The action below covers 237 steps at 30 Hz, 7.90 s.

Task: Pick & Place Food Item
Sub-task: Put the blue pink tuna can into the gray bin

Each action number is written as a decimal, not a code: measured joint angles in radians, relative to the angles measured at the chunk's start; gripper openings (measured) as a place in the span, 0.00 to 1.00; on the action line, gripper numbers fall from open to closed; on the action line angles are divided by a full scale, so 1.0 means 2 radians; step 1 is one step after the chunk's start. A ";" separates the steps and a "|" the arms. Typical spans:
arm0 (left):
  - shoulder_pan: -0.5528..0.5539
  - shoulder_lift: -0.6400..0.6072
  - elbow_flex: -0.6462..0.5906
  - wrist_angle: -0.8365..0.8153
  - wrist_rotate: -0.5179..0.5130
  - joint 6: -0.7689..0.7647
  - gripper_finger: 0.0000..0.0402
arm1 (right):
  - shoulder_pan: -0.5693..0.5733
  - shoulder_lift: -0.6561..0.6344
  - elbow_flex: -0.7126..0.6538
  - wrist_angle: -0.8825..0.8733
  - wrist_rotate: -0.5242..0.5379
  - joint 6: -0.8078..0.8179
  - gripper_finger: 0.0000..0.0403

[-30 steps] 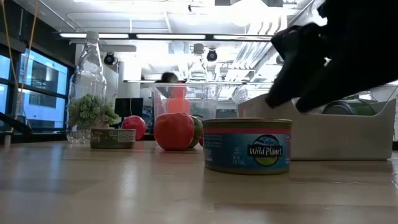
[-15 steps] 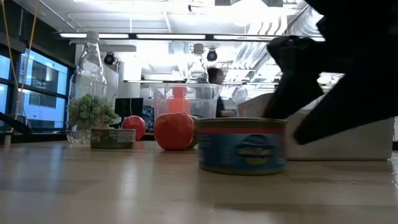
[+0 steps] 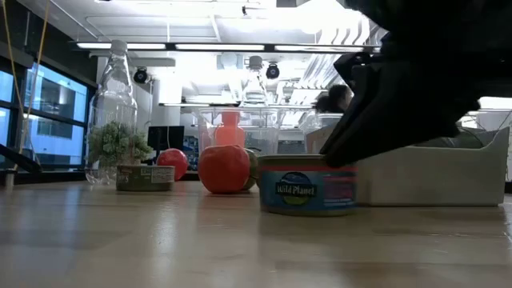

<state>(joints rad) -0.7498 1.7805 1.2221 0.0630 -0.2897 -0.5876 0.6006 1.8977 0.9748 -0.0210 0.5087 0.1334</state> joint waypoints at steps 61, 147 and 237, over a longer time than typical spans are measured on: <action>0.053 0.123 0.000 -0.049 -0.263 0.319 0.85 | -0.017 -0.044 -0.002 0.069 -0.091 0.055 0.13; 0.041 0.121 -0.008 -0.164 -0.064 0.101 0.85 | -0.060 -0.013 -0.002 0.184 -0.070 0.058 0.82; 0.006 0.108 -0.008 -0.149 -0.158 0.058 0.85 | 0.053 -0.198 0.036 -0.387 0.160 0.551 0.44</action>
<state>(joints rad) -0.7376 1.9971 1.2068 -0.2344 -0.6060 -0.4721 0.7073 1.5007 1.0471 -0.7944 0.8296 1.2360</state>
